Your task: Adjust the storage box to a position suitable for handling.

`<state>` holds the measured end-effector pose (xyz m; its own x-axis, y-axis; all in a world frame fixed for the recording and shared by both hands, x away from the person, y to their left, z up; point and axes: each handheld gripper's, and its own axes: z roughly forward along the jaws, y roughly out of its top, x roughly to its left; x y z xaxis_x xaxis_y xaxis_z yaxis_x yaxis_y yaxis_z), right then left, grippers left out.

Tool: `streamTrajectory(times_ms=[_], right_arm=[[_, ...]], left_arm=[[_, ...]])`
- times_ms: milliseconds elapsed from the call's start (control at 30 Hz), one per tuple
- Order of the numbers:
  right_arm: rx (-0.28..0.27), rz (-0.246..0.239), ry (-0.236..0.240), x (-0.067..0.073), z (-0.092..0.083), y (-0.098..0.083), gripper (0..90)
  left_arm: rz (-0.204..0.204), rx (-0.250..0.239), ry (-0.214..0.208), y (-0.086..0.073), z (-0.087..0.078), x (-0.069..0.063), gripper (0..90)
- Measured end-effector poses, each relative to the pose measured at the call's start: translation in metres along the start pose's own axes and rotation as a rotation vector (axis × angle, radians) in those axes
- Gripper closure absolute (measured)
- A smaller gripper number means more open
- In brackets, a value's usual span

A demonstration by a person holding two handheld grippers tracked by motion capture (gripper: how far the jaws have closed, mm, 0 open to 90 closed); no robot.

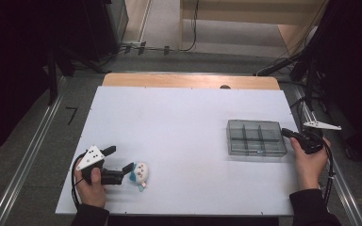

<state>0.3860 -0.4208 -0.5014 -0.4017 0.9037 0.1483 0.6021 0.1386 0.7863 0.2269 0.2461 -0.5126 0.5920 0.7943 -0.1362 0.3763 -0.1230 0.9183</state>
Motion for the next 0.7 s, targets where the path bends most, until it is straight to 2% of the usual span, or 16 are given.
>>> streamTrajectory(times_ms=[200,333,367,433,700], right_arm=[[0.022,-0.039,-0.004,0.0034,0.0031,0.0012,88.1],[-0.002,-0.061,0.02,0.0052,0.0037,0.002,88.0],[-0.01,-0.081,0.027,0.0062,0.0045,0.0025,88.1],[-0.009,-0.096,0.016,0.0082,0.0054,0.003,88.1],[-0.014,-0.102,0.015,0.0087,0.0053,0.003,88.2]], left_arm=[[-0.001,0.002,0.0,0.0001,0.0003,-0.0001,1.0],[-0.002,0.003,0.0,0.0001,0.0007,-0.0003,1.0],[-0.001,0.004,0.0,0.0002,0.0007,-0.0002,1.0],[-0.001,0.004,0.0,0.0002,0.0007,-0.0002,1.0],[0.0,0.007,0.001,0.0003,0.0008,-0.0002,1.0]])
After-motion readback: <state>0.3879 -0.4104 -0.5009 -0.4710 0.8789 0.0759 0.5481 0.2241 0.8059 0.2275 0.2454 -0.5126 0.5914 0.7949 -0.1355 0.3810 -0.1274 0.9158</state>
